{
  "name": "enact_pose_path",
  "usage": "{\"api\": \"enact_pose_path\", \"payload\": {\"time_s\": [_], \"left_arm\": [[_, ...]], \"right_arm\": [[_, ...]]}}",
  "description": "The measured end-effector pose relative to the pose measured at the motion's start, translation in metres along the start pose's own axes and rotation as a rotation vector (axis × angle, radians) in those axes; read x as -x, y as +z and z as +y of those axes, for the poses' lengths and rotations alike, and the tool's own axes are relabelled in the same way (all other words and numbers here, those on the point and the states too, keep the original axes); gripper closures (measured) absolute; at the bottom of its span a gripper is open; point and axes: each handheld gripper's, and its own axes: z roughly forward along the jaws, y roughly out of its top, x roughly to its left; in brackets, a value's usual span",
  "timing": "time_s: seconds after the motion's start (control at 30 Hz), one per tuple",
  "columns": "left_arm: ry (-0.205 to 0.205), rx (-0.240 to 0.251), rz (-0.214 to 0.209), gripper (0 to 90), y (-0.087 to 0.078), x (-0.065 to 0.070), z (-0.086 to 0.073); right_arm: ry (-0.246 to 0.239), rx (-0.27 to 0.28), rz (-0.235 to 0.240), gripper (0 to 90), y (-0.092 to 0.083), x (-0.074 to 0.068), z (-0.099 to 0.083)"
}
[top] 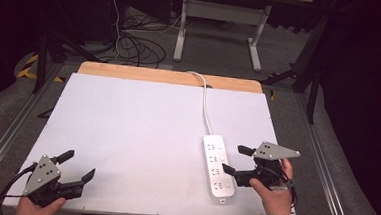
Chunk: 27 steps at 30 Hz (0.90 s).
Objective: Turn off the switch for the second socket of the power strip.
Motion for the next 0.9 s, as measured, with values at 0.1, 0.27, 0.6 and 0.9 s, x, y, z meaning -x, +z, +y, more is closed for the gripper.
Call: {"api": "enact_pose_path", "payload": {"time_s": [0.1, 0.27, 0.6, 0.9], "left_arm": [[0.001, 0.001, 0.004, 16.9, 0.0, 0.0, 0.0], [-0.002, 0.003, 0.001, 16.9, 0.0, 0.0, 0.0], [0.006, 0.002, 0.004, 16.9, -0.001, -0.001, 0.0], [-0.003, 0.001, -0.004, 16.9, -0.001, 0.0, 0.0]], "right_arm": [[0.005, 0.014, 0.001, 19.5, -0.001, 0.002, -0.005], [0.011, 0.039, -0.014, 18.9, -0.002, 0.005, -0.021], [-0.011, 0.019, -0.042, 17.1, 0.003, 0.008, -0.047], [0.016, -0.013, -0.008, 10.3, 0.009, 0.011, -0.066]]}}
